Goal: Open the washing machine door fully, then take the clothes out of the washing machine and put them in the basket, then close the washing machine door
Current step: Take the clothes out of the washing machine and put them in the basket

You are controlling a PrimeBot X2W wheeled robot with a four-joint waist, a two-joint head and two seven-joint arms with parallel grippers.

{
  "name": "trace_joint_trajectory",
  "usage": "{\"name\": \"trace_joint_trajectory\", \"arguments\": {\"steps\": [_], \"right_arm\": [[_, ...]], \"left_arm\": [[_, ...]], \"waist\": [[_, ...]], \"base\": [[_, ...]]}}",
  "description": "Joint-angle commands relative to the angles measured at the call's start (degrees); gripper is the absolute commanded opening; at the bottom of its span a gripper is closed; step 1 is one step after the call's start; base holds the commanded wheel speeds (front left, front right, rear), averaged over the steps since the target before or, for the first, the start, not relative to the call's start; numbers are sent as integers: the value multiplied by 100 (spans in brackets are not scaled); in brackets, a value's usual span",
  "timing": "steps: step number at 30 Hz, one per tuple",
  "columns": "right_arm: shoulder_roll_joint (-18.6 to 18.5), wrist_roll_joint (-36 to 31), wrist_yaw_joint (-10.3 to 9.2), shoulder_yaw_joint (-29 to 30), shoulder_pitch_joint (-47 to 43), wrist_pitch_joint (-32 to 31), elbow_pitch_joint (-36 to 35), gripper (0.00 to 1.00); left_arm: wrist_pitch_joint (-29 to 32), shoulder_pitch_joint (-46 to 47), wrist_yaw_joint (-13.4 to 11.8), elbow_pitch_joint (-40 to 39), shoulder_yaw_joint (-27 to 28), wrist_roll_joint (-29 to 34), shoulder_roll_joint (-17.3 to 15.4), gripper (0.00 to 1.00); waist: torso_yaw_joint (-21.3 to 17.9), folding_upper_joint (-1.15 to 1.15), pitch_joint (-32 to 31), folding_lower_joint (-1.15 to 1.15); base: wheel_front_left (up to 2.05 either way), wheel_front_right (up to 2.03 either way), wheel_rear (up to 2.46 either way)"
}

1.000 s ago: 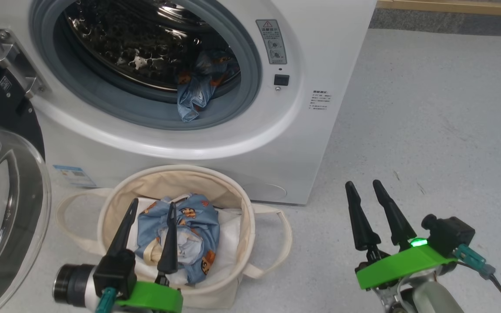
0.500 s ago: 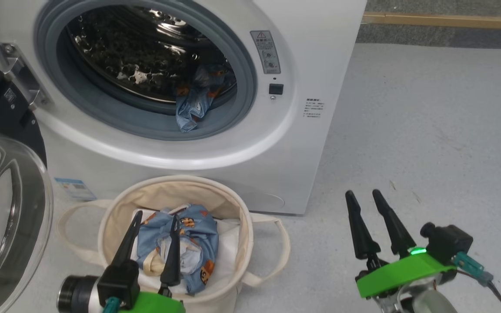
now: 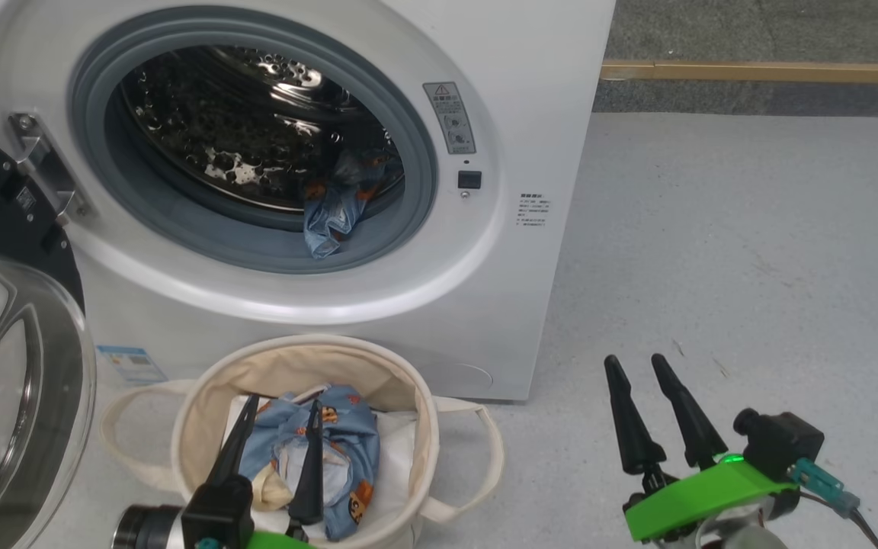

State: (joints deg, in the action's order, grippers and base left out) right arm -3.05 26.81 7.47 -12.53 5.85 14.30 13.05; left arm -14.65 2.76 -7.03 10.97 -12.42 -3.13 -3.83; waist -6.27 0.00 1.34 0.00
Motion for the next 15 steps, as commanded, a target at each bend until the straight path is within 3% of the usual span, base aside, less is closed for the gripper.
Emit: {"name": "trace_joint_trajectory", "arguments": {"steps": [1, 15], "right_arm": [[17, 0, 2, -157, 61, 70, -156, 100], [17, -30, 2, -189, 45, 70, -133, 100]], "left_arm": [[-35, 141, -1, -163, 157, 49, 18, 100], [-35, 110, -34, -136, 115, 42, 46, 100]], "waist": [[-7, 0, -24, 0], [7, 0, -98, 0]], "base": [[0, 0, 0], [0, 0, 0]]}}
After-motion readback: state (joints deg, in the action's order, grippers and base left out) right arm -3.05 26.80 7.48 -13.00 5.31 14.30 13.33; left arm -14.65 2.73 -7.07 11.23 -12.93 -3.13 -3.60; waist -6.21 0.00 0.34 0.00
